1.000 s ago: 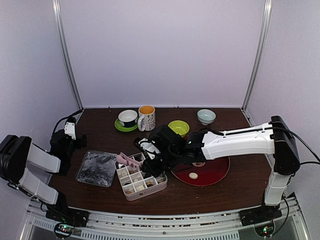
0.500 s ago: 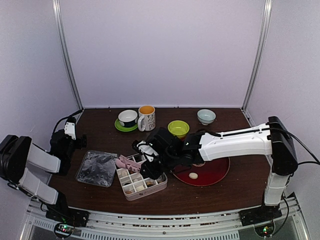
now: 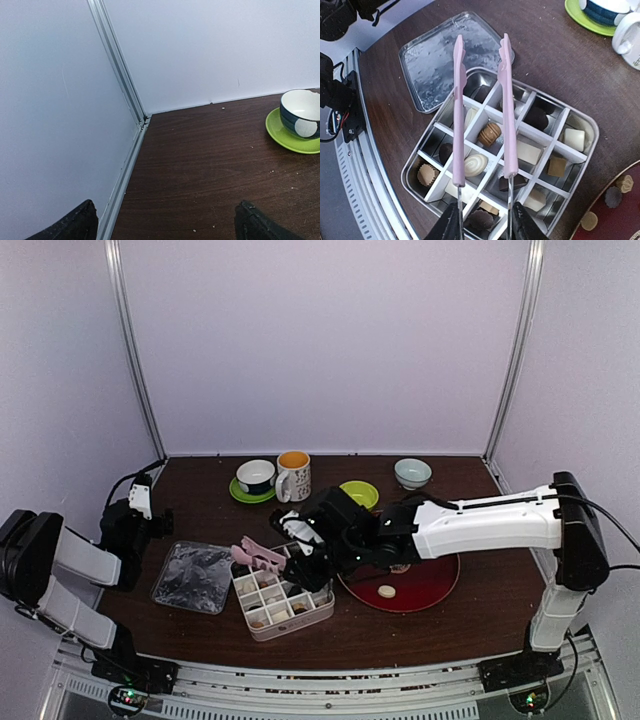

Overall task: Pack the chocolate
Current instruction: Place the fake chocolate in the empty pocket of the box.

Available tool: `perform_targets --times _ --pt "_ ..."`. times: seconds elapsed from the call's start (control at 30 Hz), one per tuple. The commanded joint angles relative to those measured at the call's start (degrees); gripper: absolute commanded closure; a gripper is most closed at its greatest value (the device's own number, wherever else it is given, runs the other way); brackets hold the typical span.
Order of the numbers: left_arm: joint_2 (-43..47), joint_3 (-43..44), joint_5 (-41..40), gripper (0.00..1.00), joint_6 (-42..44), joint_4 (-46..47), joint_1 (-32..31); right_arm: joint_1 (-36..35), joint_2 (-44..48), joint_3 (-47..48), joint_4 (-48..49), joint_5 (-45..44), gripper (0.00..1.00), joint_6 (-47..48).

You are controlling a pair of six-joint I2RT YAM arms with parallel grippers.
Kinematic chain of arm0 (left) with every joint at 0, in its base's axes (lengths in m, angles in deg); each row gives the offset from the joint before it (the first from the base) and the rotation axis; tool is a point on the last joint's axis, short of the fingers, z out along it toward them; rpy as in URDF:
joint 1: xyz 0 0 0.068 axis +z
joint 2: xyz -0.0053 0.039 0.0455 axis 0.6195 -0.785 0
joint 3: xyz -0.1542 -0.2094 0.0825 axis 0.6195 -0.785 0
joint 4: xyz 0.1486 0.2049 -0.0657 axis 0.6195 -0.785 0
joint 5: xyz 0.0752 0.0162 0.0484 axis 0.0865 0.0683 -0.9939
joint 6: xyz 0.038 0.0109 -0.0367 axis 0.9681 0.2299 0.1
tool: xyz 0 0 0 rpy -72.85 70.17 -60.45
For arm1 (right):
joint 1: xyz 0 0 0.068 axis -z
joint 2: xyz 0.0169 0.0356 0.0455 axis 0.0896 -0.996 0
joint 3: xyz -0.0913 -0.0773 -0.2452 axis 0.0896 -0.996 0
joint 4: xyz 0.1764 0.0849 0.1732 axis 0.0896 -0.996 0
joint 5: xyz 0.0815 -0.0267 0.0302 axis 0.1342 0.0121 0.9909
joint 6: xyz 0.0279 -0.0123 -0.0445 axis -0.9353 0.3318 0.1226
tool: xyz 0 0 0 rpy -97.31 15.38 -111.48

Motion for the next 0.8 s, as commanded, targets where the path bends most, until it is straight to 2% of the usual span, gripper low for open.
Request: perform_targets --times 0.0,0.43,0.77 --pt "-0.4 1.0 -0.1 0.02 -0.7 3.3 0.5 -0.2 6.2 -2.1 3.2 -4.2 0.66 0.7" --pt "-0.4 1.0 -0.1 0.02 -0.7 3.3 0.5 0.0 11.2 -6.0 3.4 -7.7 0.66 0.3" --pt "-0.4 1.0 -0.1 0.02 -0.7 3.4 0.6 3.5 21.7 -17.9 4.5 -17.8 0.68 -3.6"
